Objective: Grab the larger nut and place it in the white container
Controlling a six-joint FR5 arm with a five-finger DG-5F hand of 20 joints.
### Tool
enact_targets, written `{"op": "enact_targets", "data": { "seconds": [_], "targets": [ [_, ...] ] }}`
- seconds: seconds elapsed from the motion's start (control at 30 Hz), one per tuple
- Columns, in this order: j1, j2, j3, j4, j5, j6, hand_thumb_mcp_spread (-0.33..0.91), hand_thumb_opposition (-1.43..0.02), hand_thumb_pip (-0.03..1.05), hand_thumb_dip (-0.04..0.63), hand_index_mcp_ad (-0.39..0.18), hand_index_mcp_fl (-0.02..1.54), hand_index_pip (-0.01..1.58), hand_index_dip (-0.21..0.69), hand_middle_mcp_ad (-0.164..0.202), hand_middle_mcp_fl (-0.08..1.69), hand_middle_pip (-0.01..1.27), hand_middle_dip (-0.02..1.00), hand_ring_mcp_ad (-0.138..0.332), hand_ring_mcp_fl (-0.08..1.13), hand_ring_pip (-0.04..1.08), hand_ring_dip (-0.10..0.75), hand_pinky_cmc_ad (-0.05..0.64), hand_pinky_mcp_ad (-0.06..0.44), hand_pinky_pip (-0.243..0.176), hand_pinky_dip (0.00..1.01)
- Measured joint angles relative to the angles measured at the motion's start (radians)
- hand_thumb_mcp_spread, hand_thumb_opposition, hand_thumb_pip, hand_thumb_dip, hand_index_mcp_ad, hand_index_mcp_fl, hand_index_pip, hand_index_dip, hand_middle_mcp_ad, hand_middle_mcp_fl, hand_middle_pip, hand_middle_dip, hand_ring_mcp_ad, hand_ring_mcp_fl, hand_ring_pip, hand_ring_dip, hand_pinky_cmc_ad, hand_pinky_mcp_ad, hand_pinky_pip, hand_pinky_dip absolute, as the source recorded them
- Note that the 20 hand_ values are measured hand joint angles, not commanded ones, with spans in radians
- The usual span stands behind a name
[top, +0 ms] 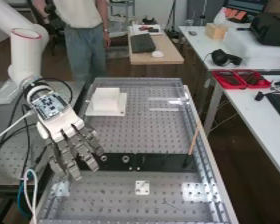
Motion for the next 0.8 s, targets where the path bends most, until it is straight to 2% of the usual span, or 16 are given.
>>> {"op": "enact_targets", "data": {
  "seconds": [0.13, 0.43, 0.57, 0.7, 0.8],
  "targets": [
    [-0.002, -0.034, -0.001, 0.029, 0.013, 0.014, 0.29, -0.81, 0.63, 0.148, -0.12, 0.02, 1.27, -0.037, 0.056, 0.01, 0.14, 0.25, 0.166, 0.0, 0.08, 0.157, 0.422, 0.344, -0.106, 0.68],
    [-0.014, -0.084, -0.002, 0.109, 0.032, -0.013, 0.31, -0.82, 0.64, 0.159, -0.124, 0.02, 1.44, 0.0, 0.056, 0.01, 0.14, 0.25, 0.166, 0.0, 0.09, 0.157, 0.421, 0.34, -0.106, 0.68],
    [-0.026, -0.107, 0.004, 0.127, 0.021, -0.032, 0.33, -0.82, 0.64, 0.159, -0.124, 0.02, 1.5, 0.021, 0.056, 0.01, 0.14, 0.25, 0.166, 0.0, 0.09, 0.157, 0.421, 0.344, -0.106, 0.68],
    [-0.04, -0.126, 0.006, 0.172, 0.007, -0.073, 0.33, -0.84, 0.64, 0.159, -0.12, 0.02, 1.52, 0.021, 0.056, 0.01, 0.14, 0.25, 0.166, 0.0, 0.1, 0.157, 0.417, 0.344, -0.106, 0.69],
    [-0.047, -0.136, 0.007, 0.202, -0.002, -0.09, 0.33, -0.84, 0.68, 0.164, -0.127, 0.02, 1.56, 0.016, 0.056, 0.01, 0.14, 0.25, 0.166, 0.0, 0.12, 0.157, 0.414, 0.346, -0.106, 0.69]
  ]
}}
